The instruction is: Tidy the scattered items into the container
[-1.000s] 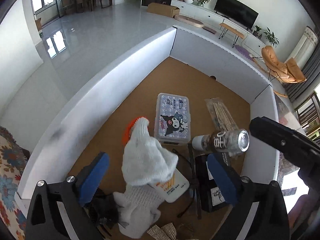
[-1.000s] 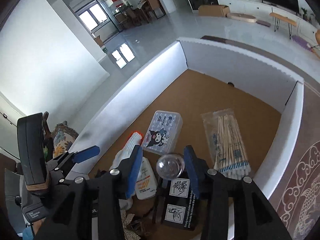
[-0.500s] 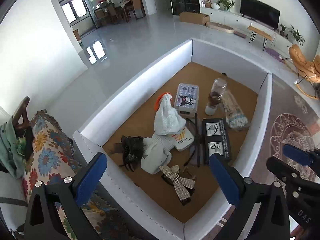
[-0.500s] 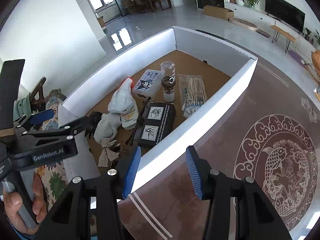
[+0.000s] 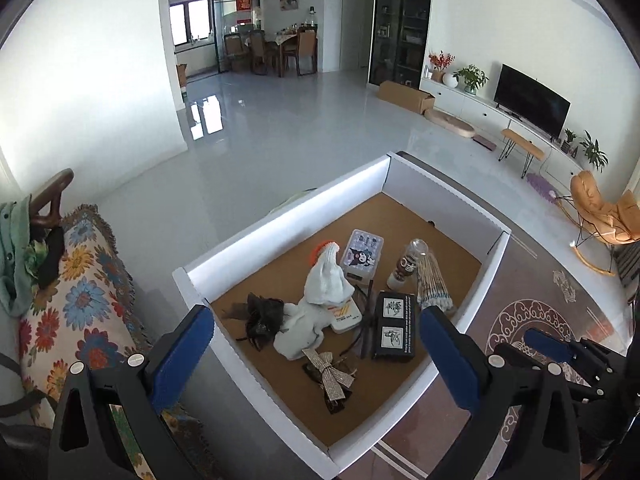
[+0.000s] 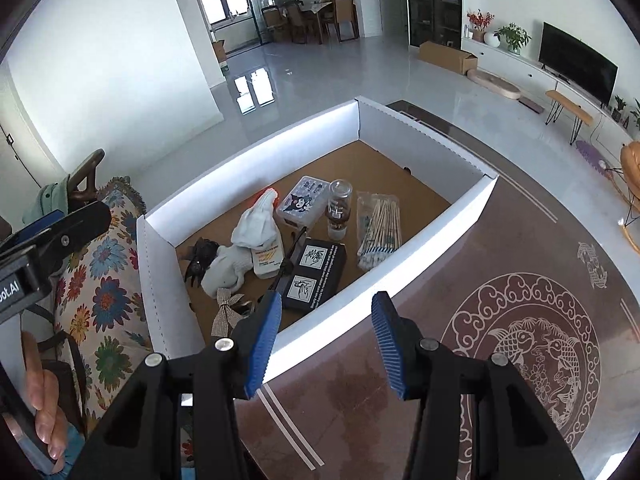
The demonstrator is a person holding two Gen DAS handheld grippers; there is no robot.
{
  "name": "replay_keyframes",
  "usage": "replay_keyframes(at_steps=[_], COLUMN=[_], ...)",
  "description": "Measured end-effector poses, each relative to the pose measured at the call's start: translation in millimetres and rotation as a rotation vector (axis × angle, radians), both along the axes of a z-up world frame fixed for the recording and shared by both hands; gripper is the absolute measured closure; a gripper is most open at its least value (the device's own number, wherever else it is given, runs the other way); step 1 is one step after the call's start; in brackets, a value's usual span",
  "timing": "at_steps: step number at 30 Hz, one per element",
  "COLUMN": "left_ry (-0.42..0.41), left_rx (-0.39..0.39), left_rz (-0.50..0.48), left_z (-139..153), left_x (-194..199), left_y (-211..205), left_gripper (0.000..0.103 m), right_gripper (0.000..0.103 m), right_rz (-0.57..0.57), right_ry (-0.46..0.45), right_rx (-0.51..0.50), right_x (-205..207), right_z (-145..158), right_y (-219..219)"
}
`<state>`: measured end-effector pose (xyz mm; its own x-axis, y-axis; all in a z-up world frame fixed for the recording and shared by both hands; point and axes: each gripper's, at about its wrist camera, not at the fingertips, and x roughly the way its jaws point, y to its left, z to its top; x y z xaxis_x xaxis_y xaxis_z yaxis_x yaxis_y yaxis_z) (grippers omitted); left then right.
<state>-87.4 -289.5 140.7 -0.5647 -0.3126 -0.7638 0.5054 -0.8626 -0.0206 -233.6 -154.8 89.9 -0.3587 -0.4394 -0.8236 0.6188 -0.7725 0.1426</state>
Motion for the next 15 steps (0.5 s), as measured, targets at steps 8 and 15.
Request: replay_keyframes(at_steps=[8, 15], left_ry=[-0.022, 0.003], left_rx=[-0.026, -0.045], left_rz=[0.019, 0.048], left_z=[-5, 6], left_x=[0, 8], left_y=[8, 7], left_gripper=[0.0, 0.0], right_gripper=[0.055, 0.055], right_rz=[0.046, 0.076], right_ry=[0.023, 0.03], right_rx=[0.058, 0.071], right_x=[-1, -2], right_z=[7, 15], right_y=[-13, -19])
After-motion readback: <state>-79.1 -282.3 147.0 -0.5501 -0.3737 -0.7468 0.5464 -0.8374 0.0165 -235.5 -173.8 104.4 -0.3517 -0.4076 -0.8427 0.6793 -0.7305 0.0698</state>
